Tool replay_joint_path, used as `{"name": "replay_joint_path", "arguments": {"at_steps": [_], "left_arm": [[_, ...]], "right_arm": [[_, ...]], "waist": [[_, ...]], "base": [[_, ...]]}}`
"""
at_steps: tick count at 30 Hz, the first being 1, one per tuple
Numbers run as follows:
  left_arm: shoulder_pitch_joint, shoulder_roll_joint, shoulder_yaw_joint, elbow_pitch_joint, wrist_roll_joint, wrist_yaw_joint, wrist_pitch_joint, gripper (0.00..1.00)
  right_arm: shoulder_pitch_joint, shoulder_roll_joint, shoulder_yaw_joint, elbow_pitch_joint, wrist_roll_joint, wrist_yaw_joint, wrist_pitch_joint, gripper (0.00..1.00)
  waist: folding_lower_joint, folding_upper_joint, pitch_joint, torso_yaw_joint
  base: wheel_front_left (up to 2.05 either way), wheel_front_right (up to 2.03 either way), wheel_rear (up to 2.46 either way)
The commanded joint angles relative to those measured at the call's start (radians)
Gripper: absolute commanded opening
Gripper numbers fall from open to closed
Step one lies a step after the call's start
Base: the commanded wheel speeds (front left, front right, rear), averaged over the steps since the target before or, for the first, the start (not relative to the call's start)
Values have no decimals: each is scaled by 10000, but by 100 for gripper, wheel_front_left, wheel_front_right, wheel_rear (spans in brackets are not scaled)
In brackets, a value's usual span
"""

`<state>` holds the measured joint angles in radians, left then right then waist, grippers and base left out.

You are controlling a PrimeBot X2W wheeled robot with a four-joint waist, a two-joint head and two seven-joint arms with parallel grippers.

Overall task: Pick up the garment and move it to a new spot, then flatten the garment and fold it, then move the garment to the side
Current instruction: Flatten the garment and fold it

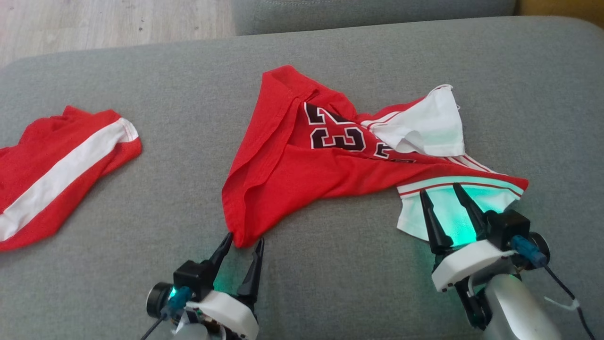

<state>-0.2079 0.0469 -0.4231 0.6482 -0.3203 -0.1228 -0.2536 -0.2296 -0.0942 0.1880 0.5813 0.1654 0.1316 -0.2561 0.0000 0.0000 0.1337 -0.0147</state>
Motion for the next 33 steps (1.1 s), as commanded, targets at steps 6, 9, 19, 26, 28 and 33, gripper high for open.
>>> {"name": "replay_joint_path", "arguments": {"at_steps": [6, 9, 19, 26, 28, 33], "left_arm": [[-689, 33, 304, 67, -71, 138, -82, 0], [-768, 33, 599, -282, -95, 173, -82, 0], [-68, 33, 2527, -1364, -48, 266, -82, 0], [72, 33, 3281, -666, 277, 413, -82, 100], [31, 33, 3457, -676, 395, 544, -82, 100], [190, 33, 3671, -1050, 957, 977, -82, 100]], "right_arm": [[-103, 107, 237, -226, 109, -9, -57, 100], [-74, 113, 208, -212, 157, -9, -57, 100], [13, 166, -125, -172, 249, -9, -57, 100], [-29, 275, -168, -191, 256, -9, -57, 100], [-17, 308, -264, -336, 213, -9, -57, 100], [197, 390, -705, -1006, -148, -9, -57, 100]], "waist": [[0, 0, 39, -78], [0, 0, 64, -52], [0, 0, -12, 289], [0, 0, -131, 329], [0, 0, -157, 309], [0, 0, -298, 222]], "base": [[0, 0, 0], [0, 0, 0], [0, 0, 0], [0, 0, 0], [0, 0, 0], [0, 0, 0]]}}
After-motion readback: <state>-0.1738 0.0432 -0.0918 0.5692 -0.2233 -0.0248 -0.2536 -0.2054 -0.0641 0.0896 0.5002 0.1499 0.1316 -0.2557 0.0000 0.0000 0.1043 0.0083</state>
